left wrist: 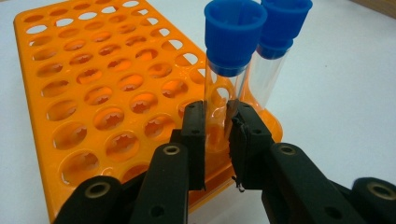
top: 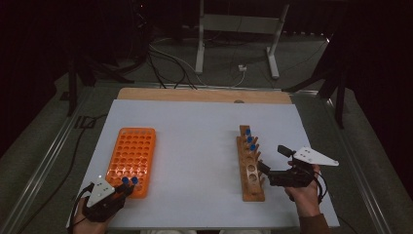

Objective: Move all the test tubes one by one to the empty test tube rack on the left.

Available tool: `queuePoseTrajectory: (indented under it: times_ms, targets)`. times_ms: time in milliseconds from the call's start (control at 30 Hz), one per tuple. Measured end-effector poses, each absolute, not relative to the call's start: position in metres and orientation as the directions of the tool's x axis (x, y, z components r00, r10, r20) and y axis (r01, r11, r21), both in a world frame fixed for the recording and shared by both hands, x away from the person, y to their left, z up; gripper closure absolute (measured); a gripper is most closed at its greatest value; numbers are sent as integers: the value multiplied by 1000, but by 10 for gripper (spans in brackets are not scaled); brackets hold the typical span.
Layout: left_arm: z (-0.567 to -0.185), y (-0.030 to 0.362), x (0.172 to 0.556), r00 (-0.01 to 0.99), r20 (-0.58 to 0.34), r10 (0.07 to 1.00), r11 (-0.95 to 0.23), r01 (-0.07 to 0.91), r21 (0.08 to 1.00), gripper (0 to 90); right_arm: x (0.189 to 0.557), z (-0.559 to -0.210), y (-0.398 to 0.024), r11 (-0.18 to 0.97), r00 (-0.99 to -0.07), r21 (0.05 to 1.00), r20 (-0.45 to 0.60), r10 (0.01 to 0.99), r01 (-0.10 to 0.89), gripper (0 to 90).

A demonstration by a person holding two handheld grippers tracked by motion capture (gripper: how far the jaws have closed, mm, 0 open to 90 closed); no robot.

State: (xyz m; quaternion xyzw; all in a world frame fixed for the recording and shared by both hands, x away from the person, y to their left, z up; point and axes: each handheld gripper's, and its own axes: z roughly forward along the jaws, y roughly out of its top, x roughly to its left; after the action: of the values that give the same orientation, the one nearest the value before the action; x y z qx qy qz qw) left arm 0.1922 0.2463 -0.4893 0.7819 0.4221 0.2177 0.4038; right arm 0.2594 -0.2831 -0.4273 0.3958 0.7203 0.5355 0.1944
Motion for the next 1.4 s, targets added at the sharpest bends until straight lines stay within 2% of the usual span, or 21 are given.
queuePoseTrajectory:
  times_ms: [33,367,633,767,933,1167,1400]
  targets:
    - [-489,247,192,548,-4,837,-314,485,816,770,259,-427,-283,114,-611,925,144,779,363,1]
    - [-484,249,187,554,-31,832,-280,467,838,516,260,-428,-285,111,-607,924,147,781,366,1]
    - [-470,245,185,565,-60,823,-213,404,889,196,260,-427,-284,111,-608,925,145,781,364,1]
    - [-464,239,188,569,-64,820,-210,404,890,89,260,-427,-283,111,-609,926,144,780,361,1]
    - [-458,233,193,577,-61,814,-204,384,901,21,260,-424,-283,110,-609,928,141,781,357,1]
    - [-447,222,202,575,-40,818,-196,342,919,9,264,-418,-279,115,-617,932,133,776,345,1]
    - [-441,215,211,542,-64,838,-137,322,937,9,271,-423,-276,128,-610,923,132,782,363,2]
